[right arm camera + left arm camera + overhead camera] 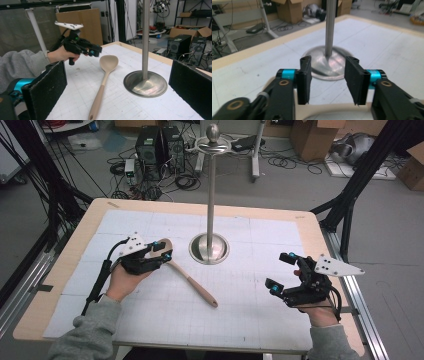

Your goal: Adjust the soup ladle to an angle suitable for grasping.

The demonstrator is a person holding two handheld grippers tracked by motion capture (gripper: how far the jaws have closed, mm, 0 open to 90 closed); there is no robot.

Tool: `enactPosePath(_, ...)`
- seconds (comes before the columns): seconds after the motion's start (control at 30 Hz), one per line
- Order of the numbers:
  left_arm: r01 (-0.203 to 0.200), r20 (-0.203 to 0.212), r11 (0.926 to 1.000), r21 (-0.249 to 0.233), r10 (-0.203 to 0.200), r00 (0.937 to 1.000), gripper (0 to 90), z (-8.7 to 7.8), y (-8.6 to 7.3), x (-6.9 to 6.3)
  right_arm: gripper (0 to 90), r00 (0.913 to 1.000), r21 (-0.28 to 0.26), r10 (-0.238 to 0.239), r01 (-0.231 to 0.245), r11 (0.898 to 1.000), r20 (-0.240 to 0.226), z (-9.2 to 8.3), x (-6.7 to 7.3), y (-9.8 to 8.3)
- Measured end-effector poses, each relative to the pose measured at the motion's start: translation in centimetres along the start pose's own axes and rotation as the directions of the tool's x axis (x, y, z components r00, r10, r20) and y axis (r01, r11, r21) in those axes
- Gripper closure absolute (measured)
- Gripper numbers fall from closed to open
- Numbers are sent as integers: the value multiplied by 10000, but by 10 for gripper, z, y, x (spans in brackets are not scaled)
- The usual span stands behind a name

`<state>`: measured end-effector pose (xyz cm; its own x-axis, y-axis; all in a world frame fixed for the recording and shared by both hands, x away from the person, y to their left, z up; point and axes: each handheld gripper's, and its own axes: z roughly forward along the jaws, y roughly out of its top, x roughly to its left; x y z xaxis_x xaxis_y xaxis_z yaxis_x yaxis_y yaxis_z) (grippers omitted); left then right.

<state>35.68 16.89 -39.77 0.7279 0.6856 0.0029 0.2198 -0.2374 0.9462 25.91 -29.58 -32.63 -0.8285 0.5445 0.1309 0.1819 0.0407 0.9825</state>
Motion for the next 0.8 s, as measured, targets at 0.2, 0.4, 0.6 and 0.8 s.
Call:
enactPosePath(0.2, -210, 58, 9973, 710, 207, 9998, 853, 17, -11, 0, 3, 9999, 42, 91, -91, 10000, -101, 2, -3, -2)
enactPosePath(0.4, -120, 416, 9934, 1142, 73, 9991, 896, 36, -14, -3, 3, 9999, 57, 40, -39, 10000, -168, 4, -2, -3)
enactPosePath(0.6, 309, 53, 9831, 1803, -324, 9995, 897, 52, -23, 4, 3, 9997, 180, 71, -66, 9998, -231, 6, -2, -4)
enactPosePath(0.8, 476, -74, 9745, 2193, -471, 9989, 897, 58, -27, 6, 4, 10000, 49, -17, 17, 10000, -58, 6, -3, -4)
